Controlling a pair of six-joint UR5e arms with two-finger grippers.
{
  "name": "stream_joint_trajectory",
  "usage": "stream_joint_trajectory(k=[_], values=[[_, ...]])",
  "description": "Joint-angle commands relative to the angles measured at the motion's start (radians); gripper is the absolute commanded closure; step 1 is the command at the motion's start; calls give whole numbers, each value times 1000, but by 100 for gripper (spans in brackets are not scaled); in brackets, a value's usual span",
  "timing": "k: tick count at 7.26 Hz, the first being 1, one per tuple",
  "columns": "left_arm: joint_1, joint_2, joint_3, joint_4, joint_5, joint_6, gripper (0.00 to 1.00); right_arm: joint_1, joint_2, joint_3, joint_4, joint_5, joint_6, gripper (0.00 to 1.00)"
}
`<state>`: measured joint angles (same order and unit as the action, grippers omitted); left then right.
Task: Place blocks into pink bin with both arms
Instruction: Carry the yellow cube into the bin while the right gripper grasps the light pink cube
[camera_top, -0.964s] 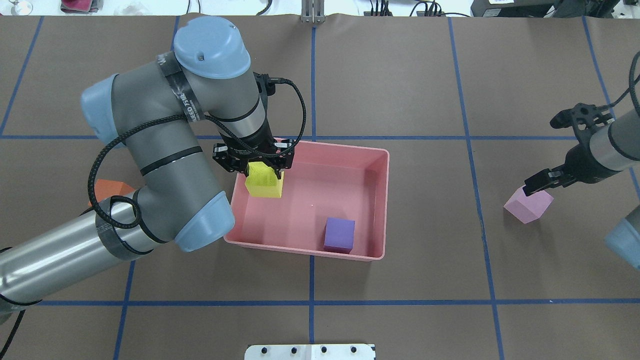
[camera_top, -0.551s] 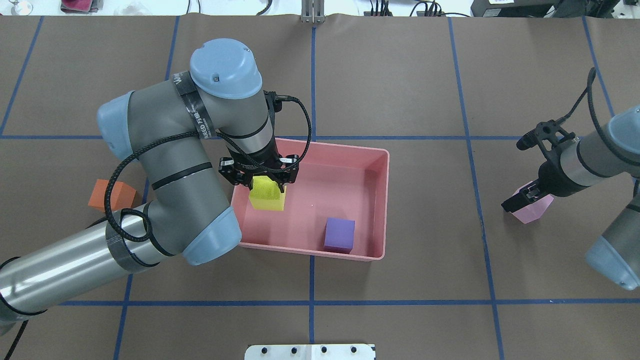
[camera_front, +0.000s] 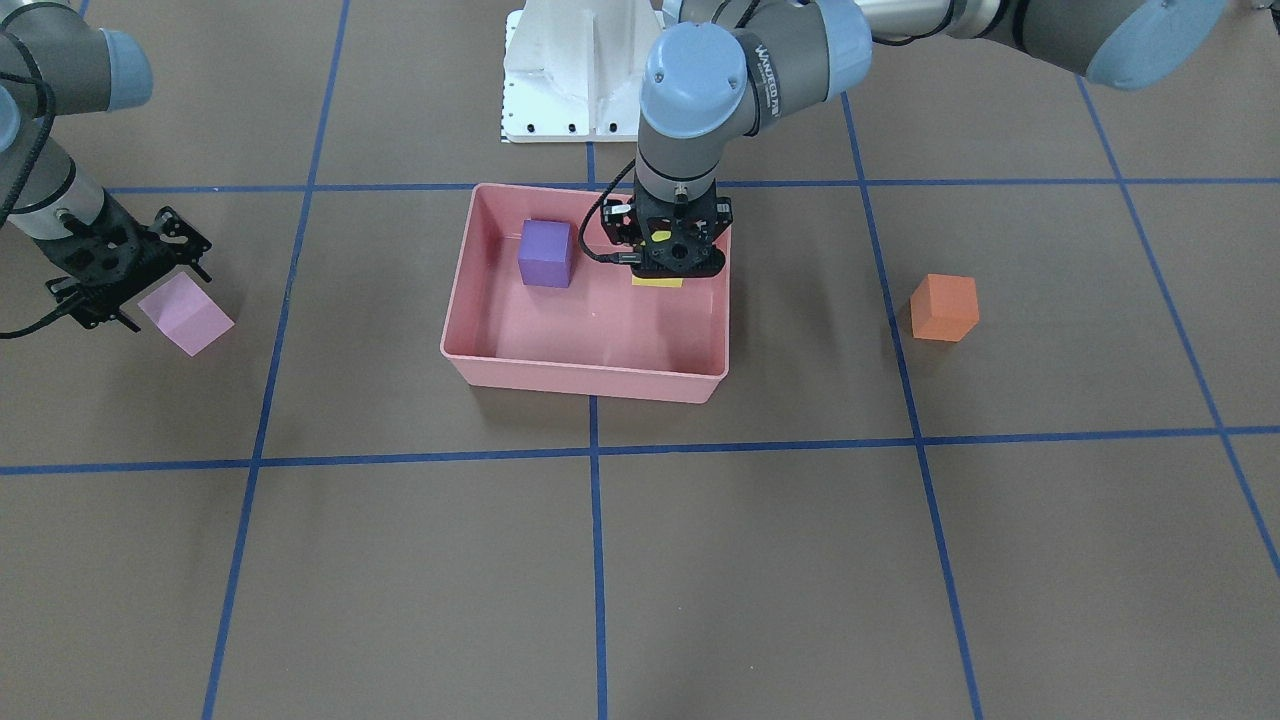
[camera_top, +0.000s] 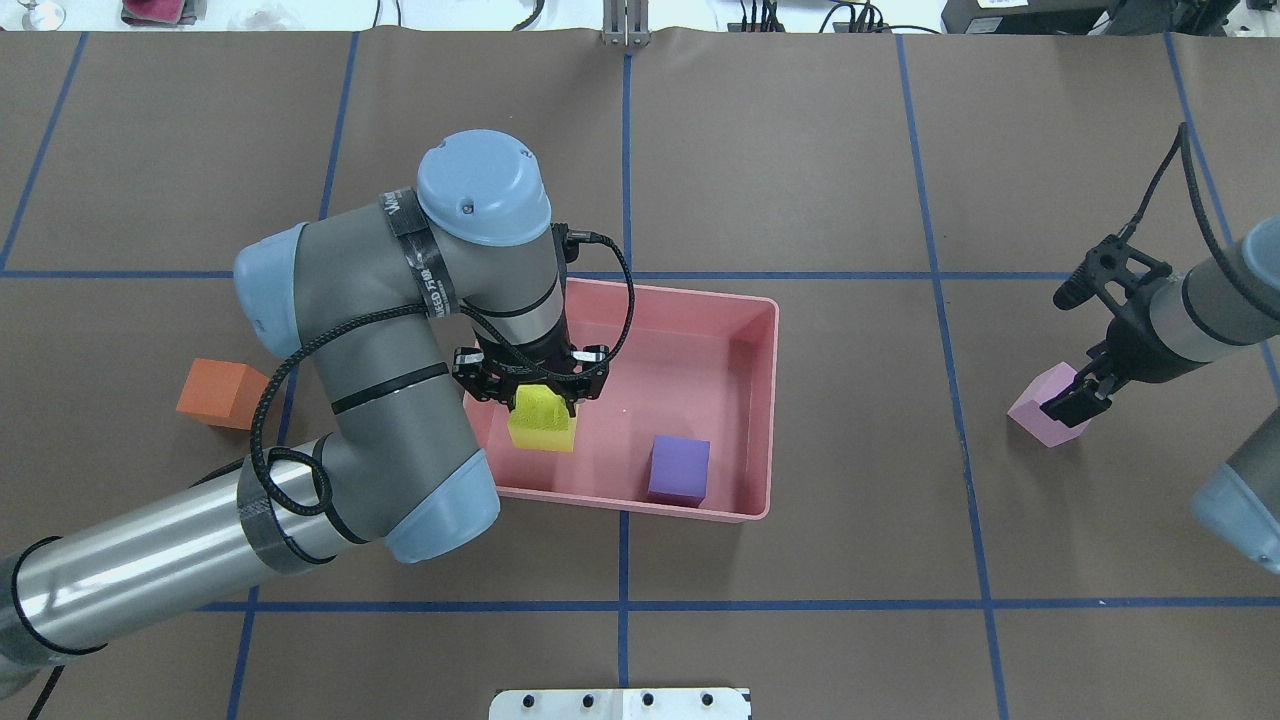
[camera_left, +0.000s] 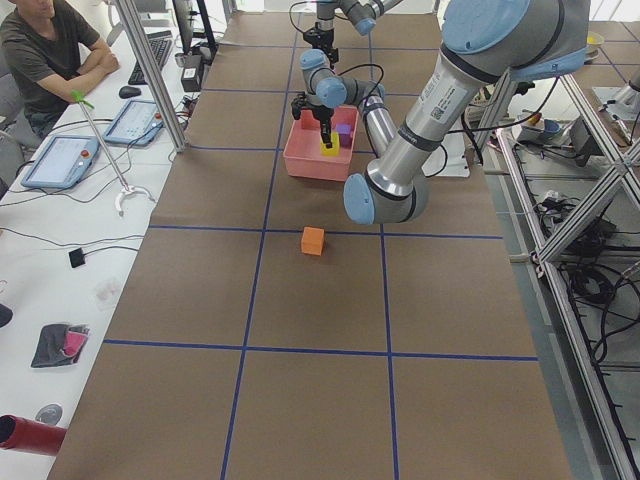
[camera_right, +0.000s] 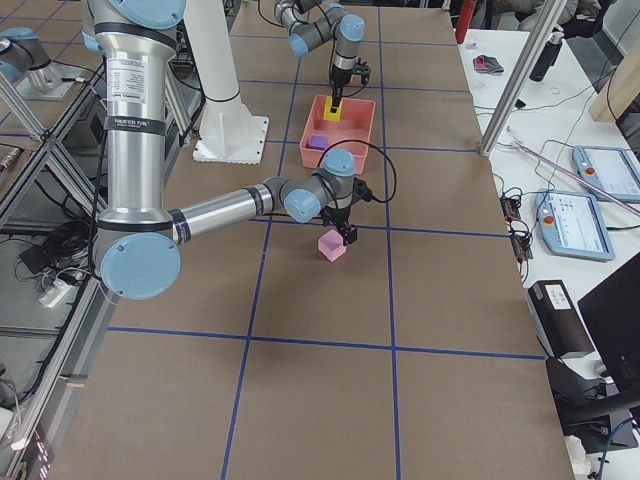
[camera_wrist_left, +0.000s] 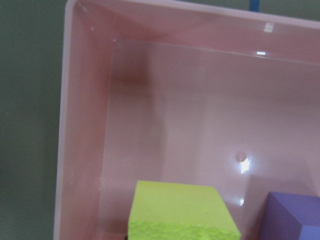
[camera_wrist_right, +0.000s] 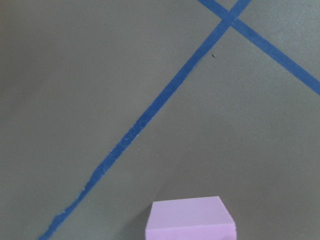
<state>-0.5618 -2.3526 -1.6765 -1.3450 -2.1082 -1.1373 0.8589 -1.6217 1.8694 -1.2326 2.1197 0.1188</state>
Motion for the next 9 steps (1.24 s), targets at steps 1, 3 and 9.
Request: stream_joint_trajectory(k=[1,3,9], values=[[5,0,4,-3,1,-6,99,-43,-12,-4,-1,-47,-21,2],[6,-2,4,-3,1,-7,93,-44,-26,-6,-1,-49,-45,2],[14,3,31,-43,1,-16,39,-49,-9,-36,-2,-40,-45,27]])
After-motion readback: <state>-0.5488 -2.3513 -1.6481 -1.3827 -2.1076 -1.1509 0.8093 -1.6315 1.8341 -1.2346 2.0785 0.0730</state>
